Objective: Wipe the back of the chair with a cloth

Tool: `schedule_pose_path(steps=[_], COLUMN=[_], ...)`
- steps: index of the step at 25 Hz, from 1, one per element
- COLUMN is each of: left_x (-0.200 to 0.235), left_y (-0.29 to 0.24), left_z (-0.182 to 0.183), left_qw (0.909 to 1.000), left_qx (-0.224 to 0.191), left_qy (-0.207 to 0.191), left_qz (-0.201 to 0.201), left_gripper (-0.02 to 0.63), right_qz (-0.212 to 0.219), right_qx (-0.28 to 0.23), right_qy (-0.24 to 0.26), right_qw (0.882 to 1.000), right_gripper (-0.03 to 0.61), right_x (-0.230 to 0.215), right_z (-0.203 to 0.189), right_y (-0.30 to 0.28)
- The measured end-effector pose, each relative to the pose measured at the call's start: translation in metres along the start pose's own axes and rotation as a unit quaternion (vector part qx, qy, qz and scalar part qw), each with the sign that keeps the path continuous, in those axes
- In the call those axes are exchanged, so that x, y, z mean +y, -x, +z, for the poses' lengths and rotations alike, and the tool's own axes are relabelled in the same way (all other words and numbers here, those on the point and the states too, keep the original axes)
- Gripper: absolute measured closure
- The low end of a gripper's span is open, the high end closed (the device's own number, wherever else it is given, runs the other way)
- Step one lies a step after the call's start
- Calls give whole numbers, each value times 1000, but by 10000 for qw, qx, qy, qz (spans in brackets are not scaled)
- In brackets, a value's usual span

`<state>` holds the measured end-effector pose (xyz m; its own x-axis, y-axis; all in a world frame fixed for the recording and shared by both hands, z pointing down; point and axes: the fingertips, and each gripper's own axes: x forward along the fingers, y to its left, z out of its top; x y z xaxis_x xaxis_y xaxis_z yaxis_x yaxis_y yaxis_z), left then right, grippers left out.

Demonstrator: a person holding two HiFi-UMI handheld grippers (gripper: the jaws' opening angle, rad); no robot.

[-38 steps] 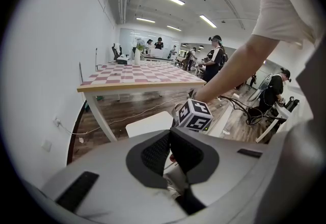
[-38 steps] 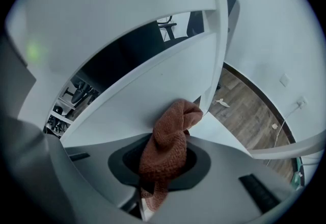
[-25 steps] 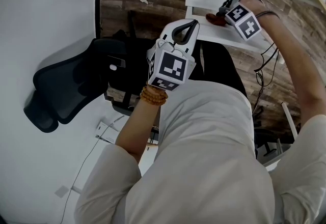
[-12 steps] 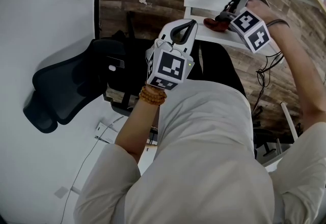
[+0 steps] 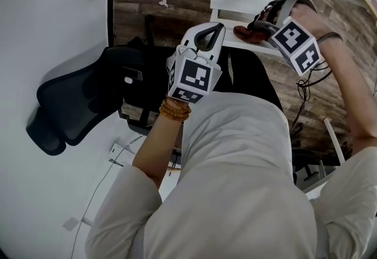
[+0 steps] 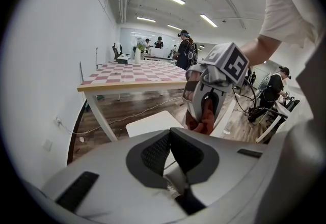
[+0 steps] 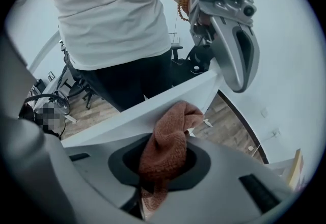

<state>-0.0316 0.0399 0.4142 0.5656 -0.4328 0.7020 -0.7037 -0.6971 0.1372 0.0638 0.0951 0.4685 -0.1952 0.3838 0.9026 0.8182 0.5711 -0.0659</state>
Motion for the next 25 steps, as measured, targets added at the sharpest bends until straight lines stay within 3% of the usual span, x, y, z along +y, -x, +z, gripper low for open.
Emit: schedule_pose_path(steps=[9, 25], left_x=[-1, 0], left_y=[-1, -1], left_z=[2, 2], left_qw=[10000, 10000], left_qx=[12, -12], left_qy=[-6, 47], left_qz=[-14, -20], left_gripper=[580, 580], right_qz=[119, 551], right_qx=[167, 471], right_qy=[77, -202], right_qw=[9998, 9972], right_gripper=[492, 492], right_x=[15, 13], right_z=[-9, -51], right_y=[7, -47])
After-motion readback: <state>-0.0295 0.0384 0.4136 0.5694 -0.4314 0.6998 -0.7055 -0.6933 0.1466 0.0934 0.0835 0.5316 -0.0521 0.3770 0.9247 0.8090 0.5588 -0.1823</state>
